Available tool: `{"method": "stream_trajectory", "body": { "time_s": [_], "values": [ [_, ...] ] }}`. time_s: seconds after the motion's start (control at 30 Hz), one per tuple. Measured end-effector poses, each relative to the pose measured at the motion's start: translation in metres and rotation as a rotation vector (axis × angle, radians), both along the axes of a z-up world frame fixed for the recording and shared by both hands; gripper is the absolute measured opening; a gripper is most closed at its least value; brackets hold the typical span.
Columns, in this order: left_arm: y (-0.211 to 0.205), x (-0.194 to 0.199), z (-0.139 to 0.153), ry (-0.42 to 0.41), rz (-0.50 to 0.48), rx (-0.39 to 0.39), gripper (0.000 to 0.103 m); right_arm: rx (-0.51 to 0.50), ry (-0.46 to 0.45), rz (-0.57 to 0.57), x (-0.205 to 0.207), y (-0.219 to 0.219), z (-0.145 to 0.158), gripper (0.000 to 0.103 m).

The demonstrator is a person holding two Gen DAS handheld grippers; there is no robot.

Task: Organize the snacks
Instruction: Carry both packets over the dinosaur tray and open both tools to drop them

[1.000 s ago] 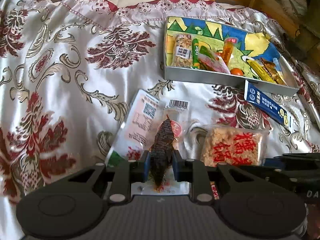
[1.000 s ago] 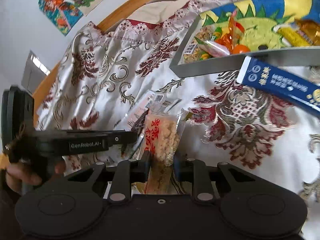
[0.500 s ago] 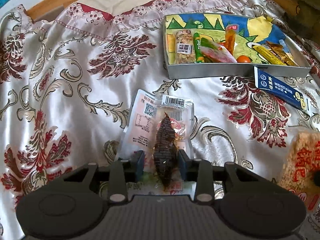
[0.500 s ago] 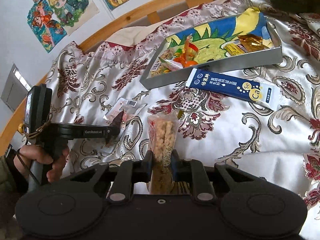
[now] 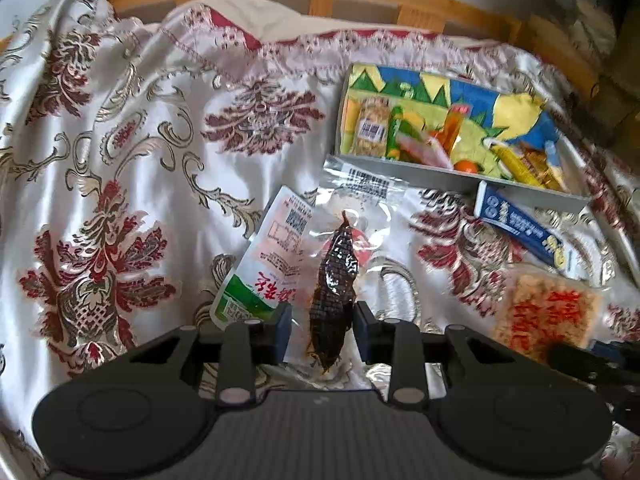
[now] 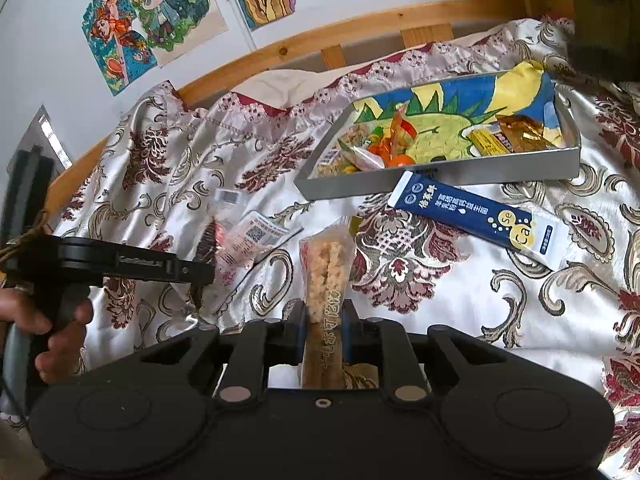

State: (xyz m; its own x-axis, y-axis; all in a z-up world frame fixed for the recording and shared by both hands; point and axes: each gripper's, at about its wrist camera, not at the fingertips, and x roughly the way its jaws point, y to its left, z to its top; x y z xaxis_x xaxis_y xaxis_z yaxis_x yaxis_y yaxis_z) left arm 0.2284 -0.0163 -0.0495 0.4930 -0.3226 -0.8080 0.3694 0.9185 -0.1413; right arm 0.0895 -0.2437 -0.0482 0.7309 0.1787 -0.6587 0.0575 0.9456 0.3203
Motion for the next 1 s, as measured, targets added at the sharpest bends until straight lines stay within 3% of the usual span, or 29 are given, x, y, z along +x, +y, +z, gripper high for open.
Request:
{"method": "stream_trajectory", "body": {
  "time_s": [0.03, 0.37, 0.53, 0.8, 1.0],
  "values": [
    [0.001, -0.002, 0.002, -0.009, 0.004, -0.002, 0.03, 0.001, -0.006, 0.0, 0.0, 0.0, 0.001, 0.018],
    [0.003, -0.001, 0.006, -0.033, 0.039, 0.003, 0.031, -0.005, -0.037, 0.005, 0.001, 0.002, 0.002, 0.018],
    [0.009, 0.0, 0.016, -0.067, 0.058, -0.032, 0.031, 0.001, -0.059, 0.003, 0.004, 0.0, 0.003, 0.018],
    [0.006, 0.004, 0.033, -0.102, 0.044, -0.149, 0.031, -0.015, -0.151, 0.003, 0.014, -0.003, 0.015, 0.018],
    [-0.021, 0.041, 0.051, -0.069, 0.019, -0.29, 0.031, -0.046, -0.212, -0.005, 0.051, -0.027, 0.029, 0.018]
  ]
}}
